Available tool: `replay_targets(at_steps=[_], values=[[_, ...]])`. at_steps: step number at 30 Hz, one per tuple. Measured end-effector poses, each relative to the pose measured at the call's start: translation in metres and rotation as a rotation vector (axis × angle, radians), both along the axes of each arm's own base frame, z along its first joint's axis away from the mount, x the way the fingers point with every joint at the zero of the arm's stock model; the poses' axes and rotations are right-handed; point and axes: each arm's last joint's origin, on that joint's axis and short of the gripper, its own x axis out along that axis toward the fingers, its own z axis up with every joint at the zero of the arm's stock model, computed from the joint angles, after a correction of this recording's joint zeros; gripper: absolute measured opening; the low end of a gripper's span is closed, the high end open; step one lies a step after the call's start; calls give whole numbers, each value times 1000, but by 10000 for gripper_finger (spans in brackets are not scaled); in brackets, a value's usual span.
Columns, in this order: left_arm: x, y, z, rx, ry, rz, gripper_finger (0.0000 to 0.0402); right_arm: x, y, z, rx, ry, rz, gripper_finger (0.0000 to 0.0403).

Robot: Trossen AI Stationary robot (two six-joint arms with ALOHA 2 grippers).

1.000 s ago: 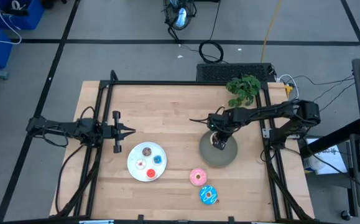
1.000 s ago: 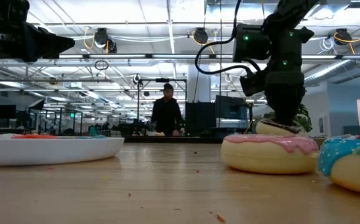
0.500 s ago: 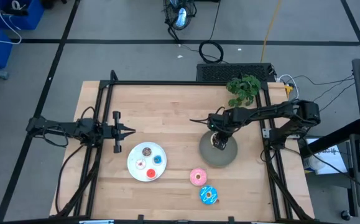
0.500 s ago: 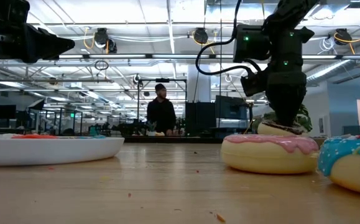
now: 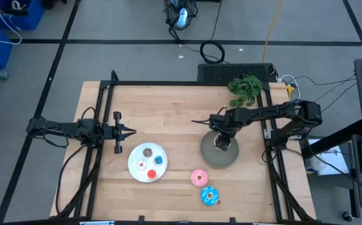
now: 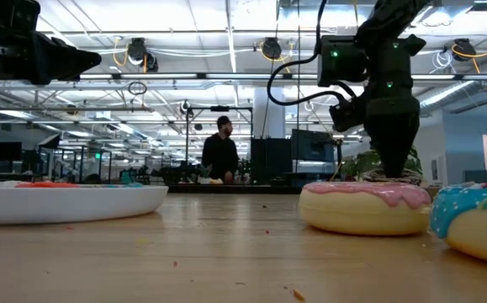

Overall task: Pick & Place donuts
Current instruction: Put the big black donut on the gray plate, then put the big pink donut on the gray plate

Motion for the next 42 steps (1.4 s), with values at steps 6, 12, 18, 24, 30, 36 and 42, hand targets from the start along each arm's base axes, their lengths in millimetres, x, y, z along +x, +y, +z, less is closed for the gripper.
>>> replay_targets(at_steps=[6,12,18,24,30,36,42], values=[[0,0,0,-1,0,0,26,5,-1,18,-1,21,-4,223],[0,0,0,-1,0,0,26,12,0,48,-72,42,11,217],[0,0,0,-1,1,0,26,13,26,94,-68,103,76,187],[0,0,0,-1,1,0,26,18,65,120,-69,24,107,134],[0,0,0,-2,0,0,26,32,104,124,-36,-177,197,64],[0,0,0,-3,-2,0,26,46,129,100,-6,-127,235,7],[0,0,0,-3,-4,0,26,82,154,67,45,-38,338,2]])
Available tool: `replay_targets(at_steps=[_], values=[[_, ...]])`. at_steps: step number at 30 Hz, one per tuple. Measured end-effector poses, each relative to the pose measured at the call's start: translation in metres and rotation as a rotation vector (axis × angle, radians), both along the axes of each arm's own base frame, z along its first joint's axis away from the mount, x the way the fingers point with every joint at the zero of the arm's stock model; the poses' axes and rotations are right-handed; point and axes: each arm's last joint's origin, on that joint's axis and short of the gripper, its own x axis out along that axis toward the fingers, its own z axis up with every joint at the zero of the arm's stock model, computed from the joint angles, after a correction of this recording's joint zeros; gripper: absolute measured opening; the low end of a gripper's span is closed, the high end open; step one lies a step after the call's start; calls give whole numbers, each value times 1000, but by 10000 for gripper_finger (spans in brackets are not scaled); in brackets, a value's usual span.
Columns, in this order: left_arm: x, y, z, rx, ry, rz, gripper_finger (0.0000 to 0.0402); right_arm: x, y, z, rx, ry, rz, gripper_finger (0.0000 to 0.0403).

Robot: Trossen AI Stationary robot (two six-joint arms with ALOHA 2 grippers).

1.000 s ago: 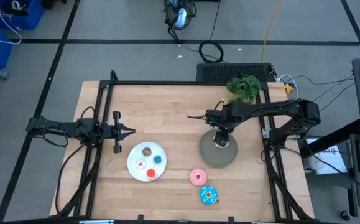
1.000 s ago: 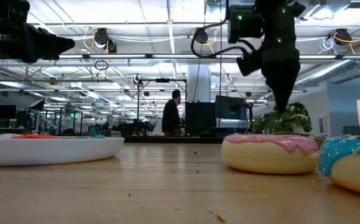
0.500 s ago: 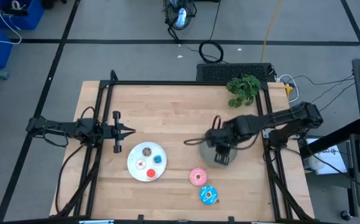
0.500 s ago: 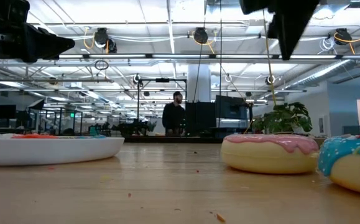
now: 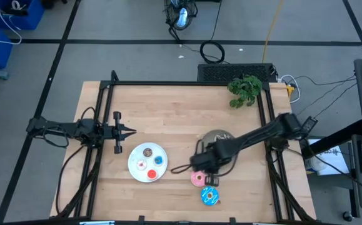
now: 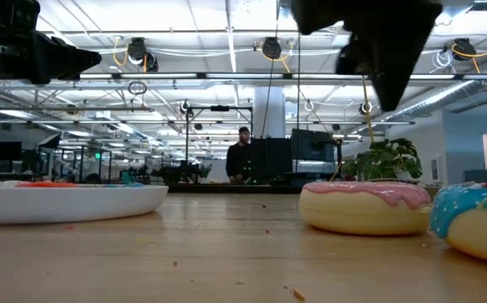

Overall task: Pick & Place donuts
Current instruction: Put the big pink donut on the gray plate

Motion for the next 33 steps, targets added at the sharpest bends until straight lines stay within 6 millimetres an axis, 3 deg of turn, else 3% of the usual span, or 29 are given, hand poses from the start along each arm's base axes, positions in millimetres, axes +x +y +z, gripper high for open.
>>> replay_targets(at_steps=[4,8,16,21,27,33], values=[[0,0,0,-16,-4,-1,26,31,8,-4,-1,-10,85,3],[0,0,0,-17,-2,-1,26,52,9,10,0,-74,118,1],[0,0,-1,-16,10,-1,26,59,11,13,10,-150,190,1],[0,0,-1,-17,11,-2,26,60,9,12,-48,-153,75,10],[0,0,-1,-17,10,-1,26,57,24,10,-41,-189,151,90],[0,0,-1,-17,11,-2,26,49,28,-18,-164,-166,172,187]])
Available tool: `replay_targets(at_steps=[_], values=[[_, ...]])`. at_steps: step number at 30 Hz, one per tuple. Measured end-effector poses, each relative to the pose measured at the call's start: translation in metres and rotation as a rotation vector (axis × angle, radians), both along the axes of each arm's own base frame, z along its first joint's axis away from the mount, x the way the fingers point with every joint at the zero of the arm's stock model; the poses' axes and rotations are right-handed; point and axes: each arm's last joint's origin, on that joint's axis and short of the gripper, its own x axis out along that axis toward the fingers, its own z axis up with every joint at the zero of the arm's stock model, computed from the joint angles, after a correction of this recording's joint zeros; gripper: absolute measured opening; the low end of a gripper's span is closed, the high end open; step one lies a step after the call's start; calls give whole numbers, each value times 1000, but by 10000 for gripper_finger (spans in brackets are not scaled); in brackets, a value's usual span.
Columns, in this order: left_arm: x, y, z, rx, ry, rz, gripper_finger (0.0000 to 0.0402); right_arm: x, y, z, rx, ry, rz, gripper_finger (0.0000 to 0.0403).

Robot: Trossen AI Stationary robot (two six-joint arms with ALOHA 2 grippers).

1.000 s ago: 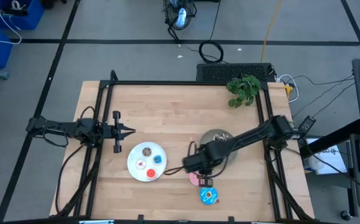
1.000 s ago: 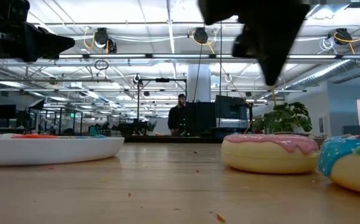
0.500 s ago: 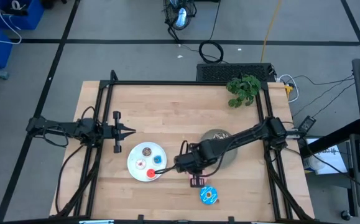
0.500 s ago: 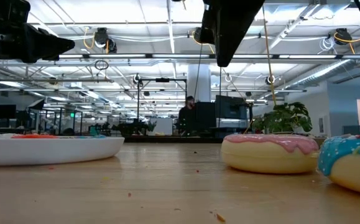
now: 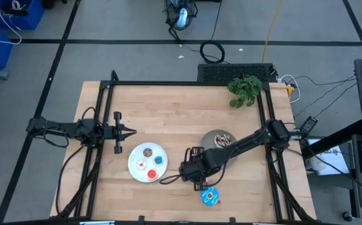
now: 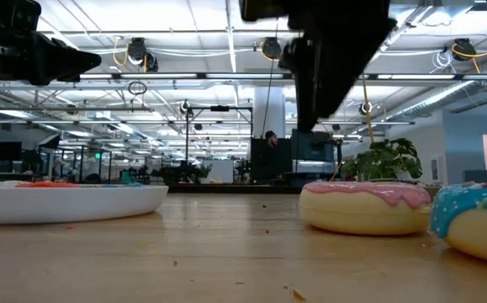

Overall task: Pick & Place donuts
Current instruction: Put the big pink donut on the gray plate

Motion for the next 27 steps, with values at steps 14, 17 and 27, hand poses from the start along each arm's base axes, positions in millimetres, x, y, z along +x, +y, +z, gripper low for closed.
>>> replay_targets(at_steps=[14,17,27], values=[[0,0,0,1,-1,1,26,-11,-11,-56,40,40,0,230],[0,0,0,1,-1,0,26,-11,-10,-63,60,10,4,223],[0,0,0,1,-1,0,26,-27,-16,-86,39,63,-7,215]])
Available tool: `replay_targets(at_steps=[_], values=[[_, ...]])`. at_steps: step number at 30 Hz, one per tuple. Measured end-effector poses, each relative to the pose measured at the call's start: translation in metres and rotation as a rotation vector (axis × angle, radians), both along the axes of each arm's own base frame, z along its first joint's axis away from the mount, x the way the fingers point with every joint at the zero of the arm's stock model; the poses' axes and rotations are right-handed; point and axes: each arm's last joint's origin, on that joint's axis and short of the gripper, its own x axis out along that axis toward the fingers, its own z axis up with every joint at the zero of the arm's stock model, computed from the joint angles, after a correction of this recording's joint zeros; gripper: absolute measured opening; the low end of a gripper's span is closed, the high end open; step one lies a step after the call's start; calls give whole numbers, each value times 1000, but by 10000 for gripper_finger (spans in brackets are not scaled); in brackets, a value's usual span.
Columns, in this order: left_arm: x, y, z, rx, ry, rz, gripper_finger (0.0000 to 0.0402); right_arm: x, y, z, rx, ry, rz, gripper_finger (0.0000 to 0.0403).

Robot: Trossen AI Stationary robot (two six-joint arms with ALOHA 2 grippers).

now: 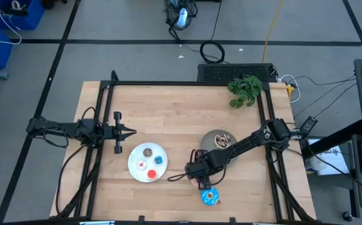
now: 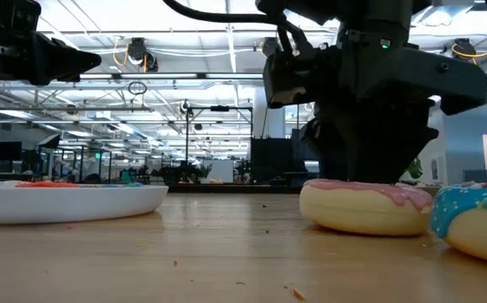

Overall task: Pick & Place donuts
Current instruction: Put the big pink donut on the gray plate

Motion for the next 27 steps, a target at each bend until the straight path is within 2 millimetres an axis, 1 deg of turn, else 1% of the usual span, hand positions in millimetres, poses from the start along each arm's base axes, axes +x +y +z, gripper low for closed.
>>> replay_targets(at_steps=[4,6,8,11,15,17,20,23,25,27], values=[[0,0,0,0,0,0,26,1,2,-1,45,-2,45,210],[0,0,0,0,0,0,26,2,2,0,61,-5,57,195],[0,0,0,0,0,0,26,4,3,4,53,-10,59,169],[0,0,0,0,-1,0,26,8,2,14,29,8,54,117],[0,0,0,0,0,0,26,17,0,39,26,6,72,46],[0,0,0,0,0,0,26,20,-1,52,56,15,95,20],[0,0,0,0,1,0,26,25,-1,71,57,9,92,14],[0,0,0,0,1,0,26,28,-1,94,59,9,78,32],[0,0,0,0,2,0,26,27,-2,110,57,30,52,39],[0,0,0,0,3,0,26,24,-2,123,53,59,29,38]])
